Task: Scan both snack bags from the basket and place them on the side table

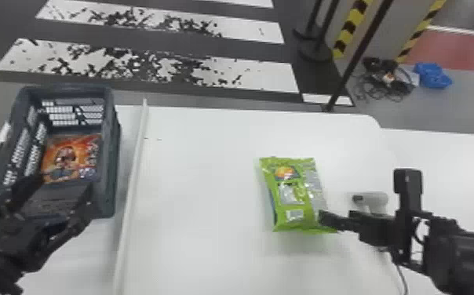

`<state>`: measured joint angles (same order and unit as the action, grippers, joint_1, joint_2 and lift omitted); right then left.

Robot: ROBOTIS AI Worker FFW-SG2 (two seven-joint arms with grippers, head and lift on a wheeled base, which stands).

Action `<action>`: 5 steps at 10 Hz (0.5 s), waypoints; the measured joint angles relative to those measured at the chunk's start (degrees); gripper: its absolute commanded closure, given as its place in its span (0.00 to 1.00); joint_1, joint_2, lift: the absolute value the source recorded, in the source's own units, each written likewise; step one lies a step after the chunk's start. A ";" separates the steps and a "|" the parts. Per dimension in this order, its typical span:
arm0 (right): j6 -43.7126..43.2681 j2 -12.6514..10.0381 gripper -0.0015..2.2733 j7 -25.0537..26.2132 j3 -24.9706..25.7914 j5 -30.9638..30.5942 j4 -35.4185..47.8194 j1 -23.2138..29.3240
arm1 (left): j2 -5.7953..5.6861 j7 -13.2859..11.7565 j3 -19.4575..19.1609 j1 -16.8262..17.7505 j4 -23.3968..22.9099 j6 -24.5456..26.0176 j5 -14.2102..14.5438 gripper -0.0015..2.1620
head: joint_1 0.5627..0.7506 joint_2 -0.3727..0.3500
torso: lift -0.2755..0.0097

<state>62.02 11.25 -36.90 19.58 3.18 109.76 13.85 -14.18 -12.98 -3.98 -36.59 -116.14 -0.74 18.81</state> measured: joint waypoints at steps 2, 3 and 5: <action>-0.02 0.28 0.11 -0.19 -1.59 -0.27 -2.15 -1.18 | -0.04 -0.02 -0.03 -0.02 0.01 0.00 0.00 0.04 | 0.70 0.34 | 0.70; -0.02 0.56 0.36 -1.21 -2.15 -0.81 -3.74 -2.00 | -0.05 -0.03 -0.04 -0.03 0.02 0.00 0.00 0.04 | 0.70 0.34 | 0.70; -0.60 0.79 0.98 -5.00 -2.65 -3.47 -5.36 -2.88 | -0.06 -0.03 -0.06 -0.06 0.08 0.00 0.00 0.04 | 0.70 0.35 | 0.70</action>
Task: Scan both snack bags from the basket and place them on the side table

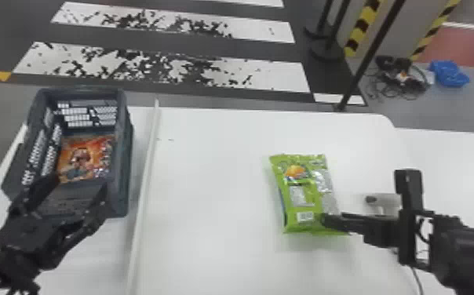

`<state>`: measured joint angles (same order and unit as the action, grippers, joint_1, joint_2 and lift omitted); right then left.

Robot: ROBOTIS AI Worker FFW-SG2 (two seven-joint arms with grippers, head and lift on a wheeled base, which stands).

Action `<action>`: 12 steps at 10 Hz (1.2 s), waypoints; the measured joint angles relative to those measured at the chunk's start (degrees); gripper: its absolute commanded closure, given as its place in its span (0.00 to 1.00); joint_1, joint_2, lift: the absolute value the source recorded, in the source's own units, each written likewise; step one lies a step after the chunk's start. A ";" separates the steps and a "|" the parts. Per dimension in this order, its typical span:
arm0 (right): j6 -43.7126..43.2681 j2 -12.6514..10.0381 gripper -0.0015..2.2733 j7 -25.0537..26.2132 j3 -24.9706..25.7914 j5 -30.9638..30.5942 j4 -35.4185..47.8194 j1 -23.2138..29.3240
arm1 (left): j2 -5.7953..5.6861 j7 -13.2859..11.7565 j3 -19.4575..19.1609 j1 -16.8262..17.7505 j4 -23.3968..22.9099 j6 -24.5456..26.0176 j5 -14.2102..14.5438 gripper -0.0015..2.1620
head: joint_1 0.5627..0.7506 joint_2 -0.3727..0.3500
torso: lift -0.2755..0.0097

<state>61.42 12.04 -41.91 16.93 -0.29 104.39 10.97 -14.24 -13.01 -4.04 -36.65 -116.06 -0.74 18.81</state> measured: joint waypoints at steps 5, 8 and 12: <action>-3.10 0.90 0.99 -4.86 -0.50 -4.01 -0.37 0.39 | 0.17 0.00 0.01 0.01 0.14 0.00 0.00 0.04 | 0.70 0.34 | 0.70; -4.06 0.75 0.99 -5.74 1.76 -2.32 1.87 1.23 | 0.18 0.00 0.00 0.00 0.15 0.00 0.00 0.04 | 0.70 0.34 | 0.70; -0.35 0.28 0.99 -2.88 11.42 4.88 5.84 -0.30 | 0.40 0.00 0.00 -0.16 0.09 0.00 -0.02 0.04 | 0.70 0.25 | 0.70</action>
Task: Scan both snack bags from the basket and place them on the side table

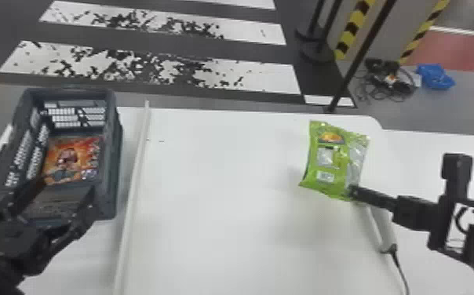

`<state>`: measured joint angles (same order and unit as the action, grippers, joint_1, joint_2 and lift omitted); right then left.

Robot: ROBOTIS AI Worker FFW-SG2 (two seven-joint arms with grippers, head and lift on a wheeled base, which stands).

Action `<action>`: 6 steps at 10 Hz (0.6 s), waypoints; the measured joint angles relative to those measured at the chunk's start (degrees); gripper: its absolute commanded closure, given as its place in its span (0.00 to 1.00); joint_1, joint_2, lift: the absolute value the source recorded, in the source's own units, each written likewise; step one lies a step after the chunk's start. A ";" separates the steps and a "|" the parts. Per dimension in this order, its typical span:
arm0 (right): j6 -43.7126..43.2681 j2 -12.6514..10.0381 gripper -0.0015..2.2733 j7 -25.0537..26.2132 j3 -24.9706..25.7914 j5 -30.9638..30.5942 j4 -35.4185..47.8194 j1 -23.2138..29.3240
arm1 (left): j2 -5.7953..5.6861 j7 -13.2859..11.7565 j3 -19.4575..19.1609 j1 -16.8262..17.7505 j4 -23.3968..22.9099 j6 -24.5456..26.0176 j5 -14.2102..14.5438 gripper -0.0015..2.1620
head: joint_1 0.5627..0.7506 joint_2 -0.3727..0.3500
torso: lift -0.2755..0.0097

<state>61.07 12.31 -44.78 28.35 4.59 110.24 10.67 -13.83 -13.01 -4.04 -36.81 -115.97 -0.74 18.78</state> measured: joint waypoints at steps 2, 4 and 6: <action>3.41 0.40 0.99 2.39 6.38 0.39 -2.03 -4.86 | 0.00 0.00 0.00 -0.02 -0.09 0.00 -0.06 0.04 | 0.70 0.14 | 0.70; 4.25 2.12 0.99 6.03 11.49 0.65 -5.37 -7.81 | -0.05 0.00 0.00 -0.02 -0.09 0.00 -0.06 0.04 | 0.70 0.05 | 0.70; 4.28 3.76 0.99 9.04 15.44 0.68 -9.03 -9.37 | -0.13 0.00 0.00 -0.02 -0.11 0.00 -0.06 0.04 | 0.70 0.03 | 0.70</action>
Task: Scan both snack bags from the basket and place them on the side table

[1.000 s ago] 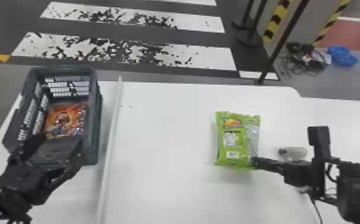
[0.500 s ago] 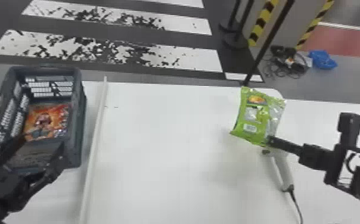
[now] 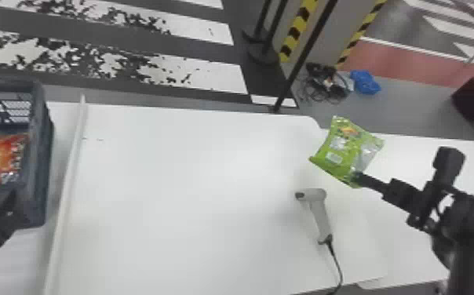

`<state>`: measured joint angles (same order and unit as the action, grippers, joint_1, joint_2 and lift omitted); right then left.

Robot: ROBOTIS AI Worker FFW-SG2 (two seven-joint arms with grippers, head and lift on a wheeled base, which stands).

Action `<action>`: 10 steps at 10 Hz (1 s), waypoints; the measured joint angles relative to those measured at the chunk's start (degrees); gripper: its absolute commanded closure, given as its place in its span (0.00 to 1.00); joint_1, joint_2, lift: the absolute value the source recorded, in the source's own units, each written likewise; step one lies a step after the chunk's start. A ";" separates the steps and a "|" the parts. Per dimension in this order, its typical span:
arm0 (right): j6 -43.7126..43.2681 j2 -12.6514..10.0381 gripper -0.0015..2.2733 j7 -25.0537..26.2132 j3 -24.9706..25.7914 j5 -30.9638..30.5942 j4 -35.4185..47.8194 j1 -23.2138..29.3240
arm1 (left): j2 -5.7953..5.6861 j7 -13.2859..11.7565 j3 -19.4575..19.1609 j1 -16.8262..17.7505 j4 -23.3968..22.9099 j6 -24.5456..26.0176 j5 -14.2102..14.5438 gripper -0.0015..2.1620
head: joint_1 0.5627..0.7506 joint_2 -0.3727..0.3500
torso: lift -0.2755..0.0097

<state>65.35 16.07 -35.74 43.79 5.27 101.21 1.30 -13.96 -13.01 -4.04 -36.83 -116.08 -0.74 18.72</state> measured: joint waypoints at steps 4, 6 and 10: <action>-0.79 3.14 0.99 8.11 5.75 0.11 -9.69 -1.30 | -0.27 0.00 -0.08 -0.05 -0.03 0.00 0.15 0.04 | 0.70 0.03 | 0.70; -2.89 3.97 0.99 12.22 6.75 0.93 -14.41 -1.38 | -0.27 0.00 -0.09 -0.09 -0.08 0.00 0.17 0.04 | 0.70 0.03 | 0.70; -17.09 4.79 0.00 17.65 6.98 2.96 -25.39 -2.01 | -0.27 0.00 -0.09 -0.10 -0.17 0.00 0.18 0.04 | 0.70 0.03 | 0.70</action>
<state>48.26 20.86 -18.10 50.78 8.23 75.82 -0.70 -14.24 -13.01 -4.13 -36.93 -116.25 -0.74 18.90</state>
